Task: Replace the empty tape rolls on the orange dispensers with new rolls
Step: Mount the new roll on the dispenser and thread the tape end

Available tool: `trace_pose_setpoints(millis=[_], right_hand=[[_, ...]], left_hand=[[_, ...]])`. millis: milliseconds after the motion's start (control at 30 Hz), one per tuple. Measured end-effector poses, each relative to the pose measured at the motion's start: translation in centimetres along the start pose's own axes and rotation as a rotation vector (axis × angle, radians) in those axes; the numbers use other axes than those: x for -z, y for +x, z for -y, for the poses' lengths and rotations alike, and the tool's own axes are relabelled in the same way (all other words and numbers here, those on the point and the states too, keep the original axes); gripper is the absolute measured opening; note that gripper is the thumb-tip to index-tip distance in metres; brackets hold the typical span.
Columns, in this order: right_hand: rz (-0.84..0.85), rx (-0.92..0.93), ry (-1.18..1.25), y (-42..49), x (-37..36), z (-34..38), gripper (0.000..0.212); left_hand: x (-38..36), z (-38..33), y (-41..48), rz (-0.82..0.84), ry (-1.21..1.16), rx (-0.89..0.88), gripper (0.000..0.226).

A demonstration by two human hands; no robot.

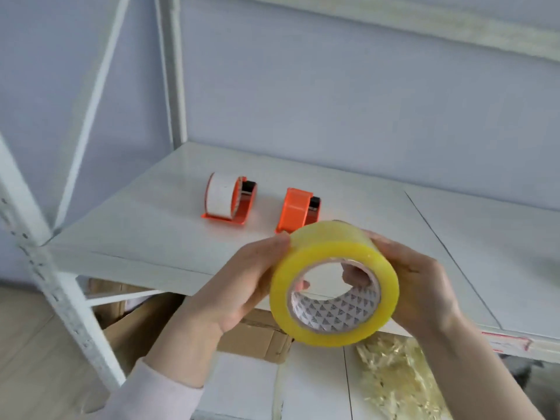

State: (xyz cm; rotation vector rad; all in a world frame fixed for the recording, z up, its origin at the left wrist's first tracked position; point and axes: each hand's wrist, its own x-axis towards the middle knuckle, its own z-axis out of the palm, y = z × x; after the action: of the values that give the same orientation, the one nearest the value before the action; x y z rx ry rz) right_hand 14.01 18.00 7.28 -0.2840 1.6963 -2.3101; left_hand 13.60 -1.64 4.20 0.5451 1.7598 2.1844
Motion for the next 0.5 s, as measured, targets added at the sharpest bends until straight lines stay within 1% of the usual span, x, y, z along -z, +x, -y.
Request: trace_pose_setpoints(millis=[67, 100, 133, 167, 233, 267, 300, 367, 433, 467, 500], right_hand=[[0.002, 0.008, -0.082, 0.6, 1.2, 0.6, 0.039], [-0.032, 0.022, -0.12, 0.9, 1.7, 0.9, 0.037], [-0.104, 0.043, -0.15, 1.2, 2.3, 1.1, 0.036], [-0.218, 0.072, -0.177, 1.4, 2.9, 1.2, 0.034], [-0.465, 0.169, -0.212, 1.2, 3.9, 1.2, 0.02], [-0.551, 0.223, -0.214, 0.8, 4.1, 1.2, 0.016], [-0.596, 0.269, -0.209, 0.4, 4.3, 1.1, 0.016], [-0.587, 0.303, -0.223, -0.3, 4.0, 0.7, 0.02], [-0.498, 0.278, -0.285, -0.7, 3.3, 0.5, 0.029], [-0.452, 0.262, -0.3, -0.7, 3.0, 0.3, 0.032], [-0.415, 0.249, -0.301, -0.6, 2.8, 0.2, 0.035]], left_hand=[[-0.9, 0.1, 0.9, -0.003, -0.084, -0.016, 0.037], [-1.5, -0.1, 1.3, -0.034, -0.096, -0.008, 0.037], [-1.9, -0.3, 1.8, -0.073, -0.09, -0.009, 0.038], [-2.2, -0.5, 2.3, -0.111, -0.091, -0.019, 0.035], [-2.8, -0.7, 3.2, -0.162, -0.075, -0.064, 0.026], [-2.9, -0.7, 3.6, -0.182, -0.049, -0.084, 0.023], [-3.2, -0.7, 4.1, -0.202, -0.018, -0.095, 0.021], [-3.7, -0.5, 4.7, -0.22, -0.001, -0.099, 0.019], [-4.4, -0.2, 5.2, -0.205, -0.019, -0.102, 0.018], [-4.6, -0.1, 5.4, -0.193, -0.044, -0.094, 0.021], [-4.8, 0.0, 5.6, -0.185, -0.081, -0.082, 0.029]])
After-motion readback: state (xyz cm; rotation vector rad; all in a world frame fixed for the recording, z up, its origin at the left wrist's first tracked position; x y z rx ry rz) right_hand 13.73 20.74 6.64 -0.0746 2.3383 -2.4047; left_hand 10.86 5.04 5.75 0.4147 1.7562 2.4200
